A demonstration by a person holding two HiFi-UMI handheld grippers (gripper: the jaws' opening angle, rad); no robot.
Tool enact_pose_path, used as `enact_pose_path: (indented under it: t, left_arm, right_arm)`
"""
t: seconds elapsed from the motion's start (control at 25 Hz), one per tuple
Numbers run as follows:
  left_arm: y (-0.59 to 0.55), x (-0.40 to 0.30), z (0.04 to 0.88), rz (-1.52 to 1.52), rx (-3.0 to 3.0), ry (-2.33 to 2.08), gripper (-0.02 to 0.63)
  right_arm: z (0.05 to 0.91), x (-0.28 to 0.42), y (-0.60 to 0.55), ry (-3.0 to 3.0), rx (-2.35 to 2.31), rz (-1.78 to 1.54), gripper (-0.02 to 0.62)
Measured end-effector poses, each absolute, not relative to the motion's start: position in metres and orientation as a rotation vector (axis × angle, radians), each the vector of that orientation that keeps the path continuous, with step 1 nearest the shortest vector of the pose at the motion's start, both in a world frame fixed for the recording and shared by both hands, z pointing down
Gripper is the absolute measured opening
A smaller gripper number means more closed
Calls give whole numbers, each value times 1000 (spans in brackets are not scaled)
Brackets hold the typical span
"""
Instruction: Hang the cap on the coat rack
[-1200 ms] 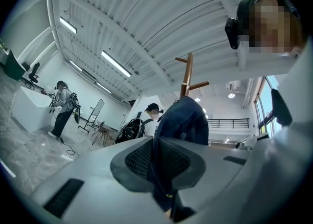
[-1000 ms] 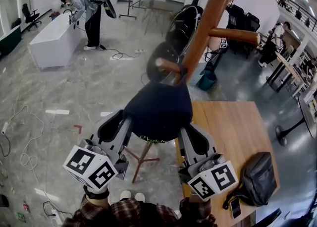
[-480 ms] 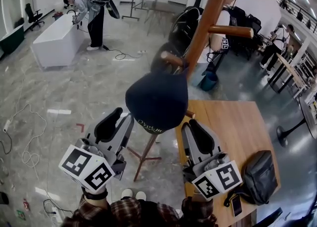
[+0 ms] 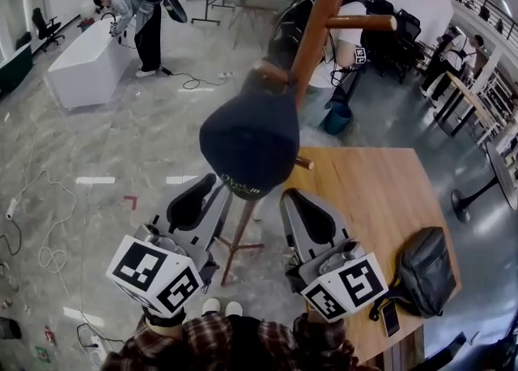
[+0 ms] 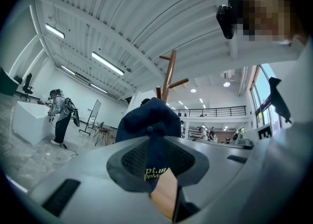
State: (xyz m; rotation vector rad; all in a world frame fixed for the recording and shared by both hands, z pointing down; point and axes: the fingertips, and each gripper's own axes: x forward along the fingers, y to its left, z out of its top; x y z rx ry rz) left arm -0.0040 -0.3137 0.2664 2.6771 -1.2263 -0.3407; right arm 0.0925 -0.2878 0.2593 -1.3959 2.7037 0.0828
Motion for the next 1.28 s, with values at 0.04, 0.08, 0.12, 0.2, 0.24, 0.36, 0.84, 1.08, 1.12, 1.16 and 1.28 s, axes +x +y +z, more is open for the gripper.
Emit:
enact_pose_path:
  t: [0.04,0.08,0.12,0.2,0.24,0.36,0.84,1.08,1.12,1.16,1.28]
  left_arm:
    - [-311,-1,268,-330,2677,-1231,75]
    - [-309,2,270,-322,2678,-1226,48]
    - [-307,7,272,-315,2681,-1214,29]
    - [-302,15,275,-302,2692,-1186,15]
    - [-301,19,275,-293,2700,-1175,12]
    - [-295,30,276,-268,2725,-1146,11]
    - [-288,40,279,-238,2750,-1122,11]
    - [-291,39,281,-227,2757,-1124,11]
    - [-292,39,282,-225,2758,-1124,11]
    - [-292,39,282,-222,2758,-1125,11]
    - [-294,36,281,-220,2755,-1128,11]
  right_arm:
    - [260,90,-285,2708,-1394,83,17]
    - [261,88,-283,2715,-1389,81,12]
    - [263,87,-281,2723,-1382,78,12]
    - [267,84,-277,2738,-1374,72,12]
    - [269,83,-275,2743,-1374,69,12]
    - [271,84,-271,2746,-1380,57,11]
    - [272,82,-266,2766,-1380,63,11]
    - [274,84,-271,2759,-1380,50,11]
    - [274,84,-272,2760,-1375,43,11]
    - [274,83,-273,2760,-1367,35,11]
    - [273,81,-276,2761,-1350,20,11]
